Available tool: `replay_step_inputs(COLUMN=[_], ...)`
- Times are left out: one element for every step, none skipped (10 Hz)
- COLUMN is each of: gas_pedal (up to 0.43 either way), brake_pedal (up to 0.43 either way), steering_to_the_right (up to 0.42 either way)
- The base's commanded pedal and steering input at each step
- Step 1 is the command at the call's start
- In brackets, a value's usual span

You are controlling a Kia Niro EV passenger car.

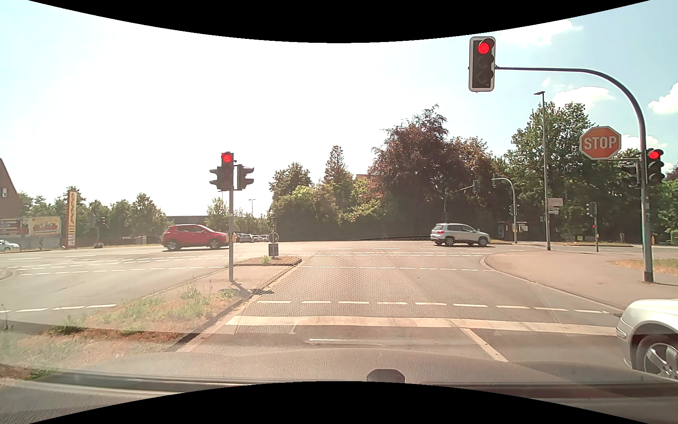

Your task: Follow the waypoints while adhering to traffic rules and regulations

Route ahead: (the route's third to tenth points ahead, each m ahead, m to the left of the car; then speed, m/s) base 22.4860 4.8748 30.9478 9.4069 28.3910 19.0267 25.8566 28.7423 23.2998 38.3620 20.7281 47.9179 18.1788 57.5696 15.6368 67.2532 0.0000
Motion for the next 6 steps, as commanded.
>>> replay_step_inputs(gas_pedal=[0.0,0.0,0.0,0.0,0.0,0.0], brake_pedal=[0.274,0.274,0.274,0.274,0.274,0.274], steering_to_the_right=[-0.014,-0.014,-0.014,-0.013,-0.013,-0.014])
